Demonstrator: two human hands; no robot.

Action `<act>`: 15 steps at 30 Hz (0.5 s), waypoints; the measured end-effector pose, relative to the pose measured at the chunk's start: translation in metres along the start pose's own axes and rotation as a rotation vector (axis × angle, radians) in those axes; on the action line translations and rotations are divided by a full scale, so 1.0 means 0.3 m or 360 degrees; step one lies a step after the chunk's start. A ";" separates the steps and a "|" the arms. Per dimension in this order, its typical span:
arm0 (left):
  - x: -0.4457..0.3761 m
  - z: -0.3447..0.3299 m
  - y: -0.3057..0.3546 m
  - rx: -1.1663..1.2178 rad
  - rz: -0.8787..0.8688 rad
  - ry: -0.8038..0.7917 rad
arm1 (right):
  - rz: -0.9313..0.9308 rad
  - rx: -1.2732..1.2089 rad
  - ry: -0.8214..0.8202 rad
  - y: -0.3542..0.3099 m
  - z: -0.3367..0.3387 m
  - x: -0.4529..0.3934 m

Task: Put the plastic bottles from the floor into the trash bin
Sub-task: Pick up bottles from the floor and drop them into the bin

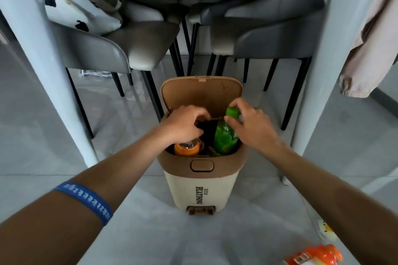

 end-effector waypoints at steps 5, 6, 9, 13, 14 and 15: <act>-0.013 -0.062 -0.049 -0.0344 0.0021 -0.0059 | -0.0131 0.0527 -0.0634 0.112 -0.148 0.024; -0.014 -0.065 -0.053 -0.0430 0.0013 -0.0076 | -0.0134 0.0467 -0.0625 0.126 -0.154 0.030; -0.014 -0.075 -0.073 -0.0743 0.0055 -0.0166 | -0.0041 0.0247 -0.0520 0.142 -0.129 0.034; -0.011 -0.074 -0.034 -0.1014 0.0062 -0.0222 | 0.0146 -0.0039 -0.0304 0.128 -0.030 0.089; -0.010 -0.070 0.016 -0.1061 -0.0017 -0.0144 | 0.0170 -0.0083 -0.0236 0.141 -0.003 0.118; -0.005 -0.063 0.079 -0.1058 -0.0111 -0.0050 | 0.0156 -0.0117 -0.0189 0.160 0.016 0.148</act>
Point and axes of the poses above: each hand's wrist, its own x-axis away from the middle knuckle, its own z-axis out of the back of the hand, y = z × x, the point moved 7 cm from there along -x, towards the middle knuckle, and after that the axes turned 12 degrees about -x, right-handed, at the moved point
